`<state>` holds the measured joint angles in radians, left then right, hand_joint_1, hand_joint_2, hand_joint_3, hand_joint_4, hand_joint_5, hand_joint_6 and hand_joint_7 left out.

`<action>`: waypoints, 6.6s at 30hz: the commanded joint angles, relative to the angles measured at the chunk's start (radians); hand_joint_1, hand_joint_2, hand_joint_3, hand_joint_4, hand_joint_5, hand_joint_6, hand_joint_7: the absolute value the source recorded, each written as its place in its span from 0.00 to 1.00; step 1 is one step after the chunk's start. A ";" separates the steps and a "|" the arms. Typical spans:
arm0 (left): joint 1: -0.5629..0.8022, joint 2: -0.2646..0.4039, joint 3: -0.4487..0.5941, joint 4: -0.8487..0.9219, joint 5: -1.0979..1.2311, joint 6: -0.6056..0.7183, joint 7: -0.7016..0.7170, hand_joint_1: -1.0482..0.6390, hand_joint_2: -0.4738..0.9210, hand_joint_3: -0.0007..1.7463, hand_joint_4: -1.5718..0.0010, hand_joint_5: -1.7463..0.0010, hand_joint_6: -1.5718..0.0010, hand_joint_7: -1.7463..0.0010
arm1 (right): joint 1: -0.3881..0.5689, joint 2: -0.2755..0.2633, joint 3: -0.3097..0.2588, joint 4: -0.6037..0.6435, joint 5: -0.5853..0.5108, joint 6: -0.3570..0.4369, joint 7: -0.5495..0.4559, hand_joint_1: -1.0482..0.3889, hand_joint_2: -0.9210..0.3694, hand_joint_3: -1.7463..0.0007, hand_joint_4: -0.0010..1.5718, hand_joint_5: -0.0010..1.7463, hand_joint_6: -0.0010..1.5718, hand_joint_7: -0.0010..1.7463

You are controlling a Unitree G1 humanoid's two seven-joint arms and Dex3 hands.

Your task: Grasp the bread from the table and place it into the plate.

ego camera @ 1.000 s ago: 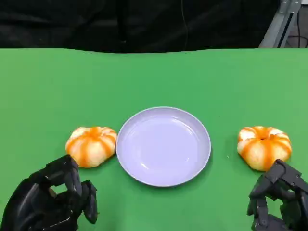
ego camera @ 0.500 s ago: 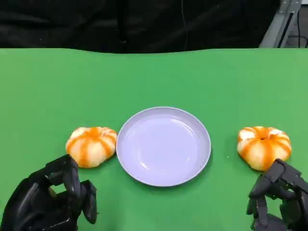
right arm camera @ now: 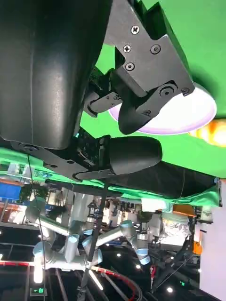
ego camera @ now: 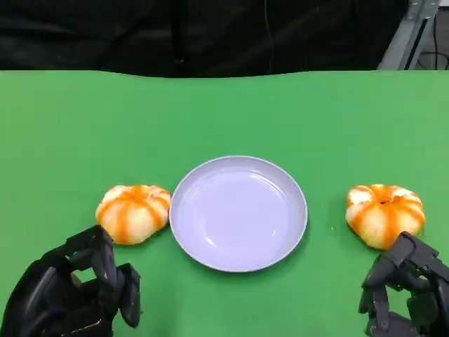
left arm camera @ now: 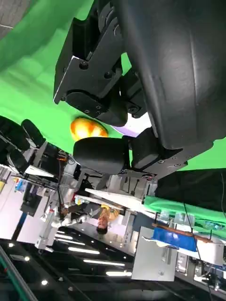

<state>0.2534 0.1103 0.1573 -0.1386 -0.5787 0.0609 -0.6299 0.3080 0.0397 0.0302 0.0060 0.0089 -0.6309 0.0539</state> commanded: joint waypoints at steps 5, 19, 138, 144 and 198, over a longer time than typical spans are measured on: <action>0.012 0.002 -0.011 -0.051 0.017 0.007 0.042 0.73 0.78 0.82 0.41 0.00 0.51 0.00 | 0.023 -0.014 -0.004 -0.042 -0.015 0.022 -0.004 0.72 0.29 0.29 0.57 1.00 0.46 0.93; -0.065 -0.013 -0.009 0.077 0.042 -0.034 0.038 0.78 0.71 0.93 0.36 0.00 0.46 0.00 | -0.051 -0.024 -0.039 0.138 -0.044 -0.073 -0.019 0.65 0.18 0.51 0.53 1.00 0.46 0.91; -0.360 0.360 -0.252 0.173 1.379 -0.480 0.651 0.11 0.89 0.00 0.63 0.92 0.55 1.00 | -0.088 -0.035 -0.028 0.208 -0.050 -0.127 -0.028 0.62 0.11 0.58 0.51 1.00 0.45 0.90; -0.420 0.366 -0.297 0.279 1.404 -0.446 0.691 0.13 0.90 0.00 0.63 0.95 0.57 1.00 | -0.092 -0.040 -0.028 0.214 -0.045 -0.136 -0.022 0.61 0.11 0.58 0.52 1.00 0.45 0.91; -0.774 0.303 -0.614 0.983 1.395 -0.408 0.938 0.18 1.00 0.00 0.63 0.99 0.61 1.00 | -0.057 -0.037 -0.023 0.162 -0.036 -0.105 -0.014 0.63 0.10 0.61 0.52 1.00 0.45 0.90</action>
<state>-0.5002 0.4025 -0.4509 0.8304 0.8245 -0.3437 0.2956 0.2446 0.0117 0.0108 0.1740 -0.0342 -0.7343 0.0377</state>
